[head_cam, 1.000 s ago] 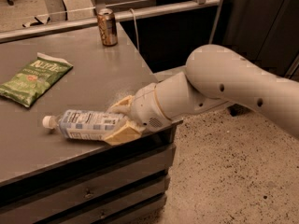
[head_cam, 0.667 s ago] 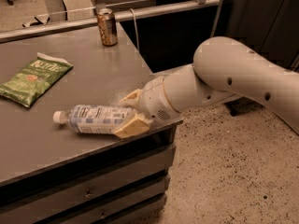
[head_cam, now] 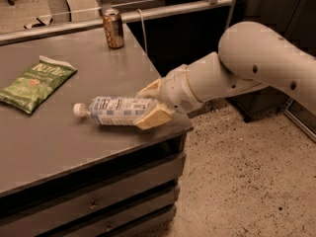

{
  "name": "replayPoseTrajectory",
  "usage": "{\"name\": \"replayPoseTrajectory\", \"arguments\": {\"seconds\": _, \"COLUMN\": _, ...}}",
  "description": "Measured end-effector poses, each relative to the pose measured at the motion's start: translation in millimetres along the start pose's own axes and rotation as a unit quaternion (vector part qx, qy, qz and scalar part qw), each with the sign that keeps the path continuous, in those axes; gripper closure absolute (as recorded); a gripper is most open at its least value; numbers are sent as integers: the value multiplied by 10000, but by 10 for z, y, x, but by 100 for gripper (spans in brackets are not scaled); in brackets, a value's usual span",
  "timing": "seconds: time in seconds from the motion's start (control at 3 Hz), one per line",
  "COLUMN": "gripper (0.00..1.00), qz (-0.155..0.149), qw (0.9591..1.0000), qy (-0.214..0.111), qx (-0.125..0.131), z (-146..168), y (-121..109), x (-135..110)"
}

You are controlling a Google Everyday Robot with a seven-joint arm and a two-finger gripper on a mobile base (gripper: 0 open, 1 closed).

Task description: Move blue plastic bottle near orange can

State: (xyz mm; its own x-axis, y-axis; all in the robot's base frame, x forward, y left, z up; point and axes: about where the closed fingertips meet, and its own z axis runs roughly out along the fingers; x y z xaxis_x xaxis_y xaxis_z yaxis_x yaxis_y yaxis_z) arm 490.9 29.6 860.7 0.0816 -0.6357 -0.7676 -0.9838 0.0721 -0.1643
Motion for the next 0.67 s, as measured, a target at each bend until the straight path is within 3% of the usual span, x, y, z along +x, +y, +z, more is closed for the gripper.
{"name": "replayPoseTrajectory", "arguments": {"seconds": 0.33, "gripper": 100, "qz": -212, "qw": 9998, "qy": -13, "qx": 8, "z": 11, "y": -141, "x": -51}}
{"name": "replayPoseTrajectory", "arguments": {"seconds": 0.67, "gripper": 100, "qz": -662, "qw": 9978, "qy": 25, "qx": -28, "z": 23, "y": -503, "x": -155}}
